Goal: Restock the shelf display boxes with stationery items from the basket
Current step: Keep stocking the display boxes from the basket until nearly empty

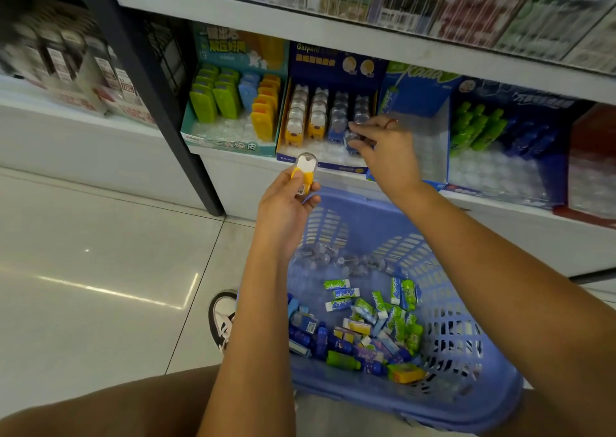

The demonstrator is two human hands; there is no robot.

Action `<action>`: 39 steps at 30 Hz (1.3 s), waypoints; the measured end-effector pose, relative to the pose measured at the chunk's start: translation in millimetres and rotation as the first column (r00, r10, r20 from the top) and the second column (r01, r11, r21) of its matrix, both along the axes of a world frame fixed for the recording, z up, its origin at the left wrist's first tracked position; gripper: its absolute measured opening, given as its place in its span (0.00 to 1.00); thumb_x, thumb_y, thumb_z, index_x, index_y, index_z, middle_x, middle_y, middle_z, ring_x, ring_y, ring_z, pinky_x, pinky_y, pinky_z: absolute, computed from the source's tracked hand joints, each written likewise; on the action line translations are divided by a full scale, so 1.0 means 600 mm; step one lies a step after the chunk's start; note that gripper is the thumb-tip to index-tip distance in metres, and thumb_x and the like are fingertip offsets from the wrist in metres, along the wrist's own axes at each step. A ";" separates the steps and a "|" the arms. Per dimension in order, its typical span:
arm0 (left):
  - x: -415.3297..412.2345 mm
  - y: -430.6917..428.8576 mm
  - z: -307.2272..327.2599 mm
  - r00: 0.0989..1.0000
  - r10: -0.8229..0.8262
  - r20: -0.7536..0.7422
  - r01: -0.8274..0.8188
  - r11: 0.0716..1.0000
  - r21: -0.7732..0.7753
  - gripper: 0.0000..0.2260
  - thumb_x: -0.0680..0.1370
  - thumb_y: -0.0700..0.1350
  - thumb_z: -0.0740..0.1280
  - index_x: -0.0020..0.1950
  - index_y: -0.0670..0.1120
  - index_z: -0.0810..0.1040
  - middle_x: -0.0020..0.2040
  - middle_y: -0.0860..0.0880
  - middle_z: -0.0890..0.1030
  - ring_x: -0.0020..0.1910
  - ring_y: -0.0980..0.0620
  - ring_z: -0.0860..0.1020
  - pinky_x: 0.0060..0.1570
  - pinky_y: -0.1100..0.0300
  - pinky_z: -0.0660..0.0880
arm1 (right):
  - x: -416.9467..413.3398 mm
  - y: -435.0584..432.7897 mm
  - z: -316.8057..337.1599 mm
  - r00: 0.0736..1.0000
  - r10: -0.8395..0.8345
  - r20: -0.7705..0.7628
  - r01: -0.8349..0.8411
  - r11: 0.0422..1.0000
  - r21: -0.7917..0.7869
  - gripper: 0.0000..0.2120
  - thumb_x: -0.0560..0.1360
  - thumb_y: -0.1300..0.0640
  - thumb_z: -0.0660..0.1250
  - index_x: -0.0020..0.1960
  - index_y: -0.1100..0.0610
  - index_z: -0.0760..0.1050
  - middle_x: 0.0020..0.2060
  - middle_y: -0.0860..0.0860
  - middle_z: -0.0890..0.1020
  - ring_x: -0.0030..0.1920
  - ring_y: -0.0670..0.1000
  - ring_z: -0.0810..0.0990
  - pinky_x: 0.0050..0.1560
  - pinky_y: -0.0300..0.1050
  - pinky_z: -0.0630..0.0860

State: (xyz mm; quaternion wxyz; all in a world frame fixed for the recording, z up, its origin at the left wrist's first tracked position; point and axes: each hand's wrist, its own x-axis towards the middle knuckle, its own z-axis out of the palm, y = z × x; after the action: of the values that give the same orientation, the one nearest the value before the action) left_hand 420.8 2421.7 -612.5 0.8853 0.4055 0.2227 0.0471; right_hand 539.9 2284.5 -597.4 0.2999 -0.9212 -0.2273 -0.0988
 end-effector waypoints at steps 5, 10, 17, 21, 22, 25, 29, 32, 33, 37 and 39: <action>-0.004 0.002 0.001 1.000 0.006 0.010 -0.006 1.000 -0.020 0.11 0.82 0.41 0.57 0.63 0.40 0.73 0.43 0.47 0.78 0.41 0.54 0.77 0.42 0.63 0.74 | 0.011 0.002 0.008 0.999 -0.035 -0.008 0.034 0.994 -0.107 0.14 0.76 0.57 0.66 0.61 0.57 0.78 0.56 0.58 0.78 0.50 0.55 0.79 0.54 0.39 0.71; 0.001 0.001 0.000 0.998 0.049 -0.045 -0.053 0.994 -0.094 0.17 0.83 0.46 0.55 0.65 0.37 0.72 0.46 0.45 0.80 0.39 0.53 0.78 0.40 0.62 0.74 | 0.032 0.002 0.021 0.999 0.046 -0.010 -0.047 0.930 -0.363 0.13 0.79 0.58 0.62 0.61 0.62 0.74 0.57 0.61 0.76 0.55 0.60 0.76 0.55 0.49 0.72; 0.001 0.013 -0.010 0.998 0.052 0.027 -0.046 0.984 -0.174 0.12 0.83 0.44 0.55 0.57 0.40 0.77 0.47 0.45 0.82 0.39 0.54 0.79 0.39 0.64 0.76 | 0.049 -0.012 0.048 0.993 0.045 -0.110 -0.085 0.912 -0.400 0.12 0.78 0.56 0.63 0.58 0.61 0.72 0.54 0.59 0.77 0.53 0.59 0.77 0.54 0.52 0.75; 0.005 0.014 -0.013 0.998 0.037 0.055 -0.027 0.983 -0.180 0.12 0.83 0.43 0.55 0.56 0.39 0.77 0.45 0.45 0.82 0.41 0.53 0.81 0.42 0.63 0.78 | 0.050 -0.012 0.045 0.992 0.055 -0.110 -0.093 0.920 -0.380 0.11 0.77 0.56 0.64 0.56 0.61 0.72 0.53 0.59 0.78 0.51 0.58 0.78 0.53 0.52 0.76; 0.006 0.013 -0.014 0.998 0.030 0.059 -0.019 0.985 -0.174 0.12 0.83 0.43 0.55 0.57 0.39 0.77 0.45 0.45 0.82 0.42 0.53 0.81 0.43 0.63 0.78 | 0.051 -0.013 0.043 0.993 0.049 -0.110 -0.086 0.929 -0.359 0.11 0.77 0.56 0.64 0.56 0.60 0.73 0.52 0.58 0.78 0.50 0.57 0.78 0.52 0.51 0.76; 0.006 0.011 -0.014 0.997 0.023 0.075 -0.009 0.984 -0.179 0.13 0.83 0.42 0.56 0.60 0.38 0.76 0.48 0.44 0.81 0.47 0.51 0.81 0.48 0.61 0.79 | 0.050 -0.019 0.034 0.997 0.047 -0.059 -0.065 0.936 -0.347 0.10 0.77 0.55 0.65 0.54 0.60 0.74 0.52 0.58 0.78 0.51 0.57 0.76 0.48 0.46 0.71; 0.006 0.009 -0.011 0.994 0.028 0.102 -0.009 0.983 -0.185 0.13 0.82 0.41 0.58 0.62 0.37 0.74 0.52 0.44 0.80 0.49 0.51 0.81 0.54 0.59 0.79 | 0.051 -0.023 0.034 0.997 0.072 0.009 -0.061 0.894 -0.445 0.13 0.76 0.53 0.66 0.54 0.61 0.77 0.52 0.58 0.77 0.57 0.59 0.71 0.48 0.45 0.66; 0.007 0.002 -0.009 0.993 0.019 0.116 -0.006 0.994 -0.106 0.11 0.80 0.39 0.60 0.62 0.39 0.75 0.55 0.46 0.81 0.53 0.52 0.80 0.56 0.60 0.78 | 0.043 -0.017 0.048 0.997 0.082 0.000 -0.073 0.880 -0.469 0.14 0.75 0.52 0.67 0.56 0.60 0.77 0.56 0.58 0.75 0.57 0.58 0.73 0.51 0.46 0.69; 0.007 -0.002 -0.007 0.993 0.017 0.114 -0.012 0.999 -0.044 0.10 0.80 0.38 0.62 0.60 0.41 0.76 0.55 0.47 0.81 0.54 0.53 0.80 0.56 0.61 0.77 | 0.032 -0.012 0.052 0.998 0.060 -0.013 -0.060 0.912 -0.406 0.16 0.75 0.51 0.68 0.58 0.60 0.76 0.56 0.57 0.75 0.55 0.56 0.74 0.50 0.45 0.70; 0.014 -0.014 0.001 0.992 0.028 0.125 -0.074 0.920 0.384 0.11 0.76 0.39 0.68 0.58 0.48 0.78 0.55 0.49 0.82 0.56 0.53 0.79 0.57 0.60 0.76 | -0.032 0.020 0.070 0.793 0.126 -0.596 0.013 0.975 0.223 0.17 0.72 0.45 0.69 0.53 0.56 0.77 0.41 0.51 0.82 0.36 0.47 0.81 0.36 0.38 0.75; 0.020 -0.015 0.006 0.982 0.021 0.189 -0.116 0.855 0.506 0.13 0.75 0.39 0.70 0.59 0.48 0.78 0.56 0.49 0.82 0.56 0.54 0.79 0.55 0.61 0.77 | -0.045 0.029 0.071 0.631 0.277 -0.724 0.051 0.917 0.395 0.13 0.73 0.53 0.71 0.53 0.59 0.77 0.40 0.53 0.83 0.35 0.45 0.82 0.37 0.35 0.78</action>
State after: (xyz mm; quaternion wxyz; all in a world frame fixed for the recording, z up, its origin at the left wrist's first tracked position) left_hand 432.7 2412.4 -608.7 0.7587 0.6133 0.1367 0.1721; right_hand 512.6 2301.7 -555.0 0.5454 -0.7821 -0.1131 0.2793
